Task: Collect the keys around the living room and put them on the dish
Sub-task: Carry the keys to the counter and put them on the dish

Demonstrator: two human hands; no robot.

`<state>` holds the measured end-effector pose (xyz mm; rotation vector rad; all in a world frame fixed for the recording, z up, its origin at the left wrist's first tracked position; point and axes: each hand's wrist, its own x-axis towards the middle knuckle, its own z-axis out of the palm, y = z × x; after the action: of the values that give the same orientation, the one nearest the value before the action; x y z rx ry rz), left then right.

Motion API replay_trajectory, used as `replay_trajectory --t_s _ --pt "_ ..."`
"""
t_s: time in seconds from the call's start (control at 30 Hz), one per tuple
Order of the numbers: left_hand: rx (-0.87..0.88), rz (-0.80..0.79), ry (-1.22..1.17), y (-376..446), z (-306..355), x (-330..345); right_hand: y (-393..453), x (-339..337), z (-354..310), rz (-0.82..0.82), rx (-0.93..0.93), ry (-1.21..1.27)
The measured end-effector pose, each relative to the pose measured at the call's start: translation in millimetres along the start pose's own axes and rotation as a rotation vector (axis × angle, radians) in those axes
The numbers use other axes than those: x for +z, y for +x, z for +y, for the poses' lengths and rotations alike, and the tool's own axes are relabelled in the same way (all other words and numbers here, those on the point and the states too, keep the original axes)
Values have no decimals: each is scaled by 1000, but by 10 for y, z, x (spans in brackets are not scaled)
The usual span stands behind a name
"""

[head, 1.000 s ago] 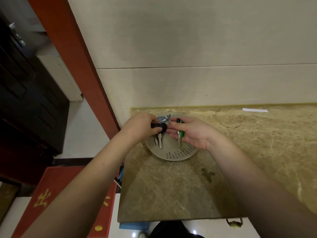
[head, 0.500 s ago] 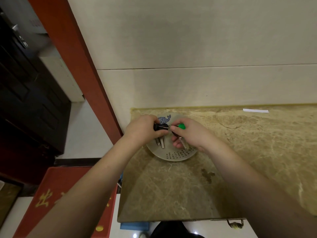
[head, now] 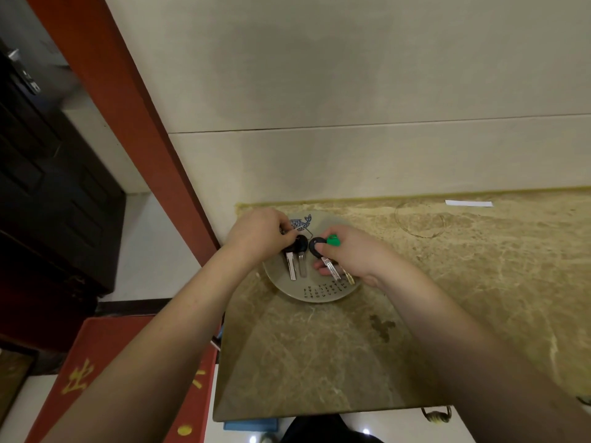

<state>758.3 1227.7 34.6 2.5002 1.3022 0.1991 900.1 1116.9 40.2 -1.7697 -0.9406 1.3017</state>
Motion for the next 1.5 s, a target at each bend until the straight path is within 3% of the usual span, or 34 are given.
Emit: replay_trajectory --t_s 0.2,0.3,0.5,0.73,0.9,1.17,1.5 --pt "-1 -27 -5 59 13 -3 -37 130 -167 117 42 -262" --pt "16 -53 8 67 -1 -9 5 117 -270 204 58 -572" --pt "25 -64 2 92 10 -35 80 123 -338 218 106 -731" --pt "36 -33 -32 76 4 -19 93 59 -323 125 49 -674" --pt "38 15 -113 46 -5 -24 -4 -218 -232 134 -9 -437" --pt "0 13 -74 -78 -97 -92 32 -181 -156 260 -81 -618" --pt "-17 -41 -82 -64 -78 -51 117 -45 -134 226 -145 -606"
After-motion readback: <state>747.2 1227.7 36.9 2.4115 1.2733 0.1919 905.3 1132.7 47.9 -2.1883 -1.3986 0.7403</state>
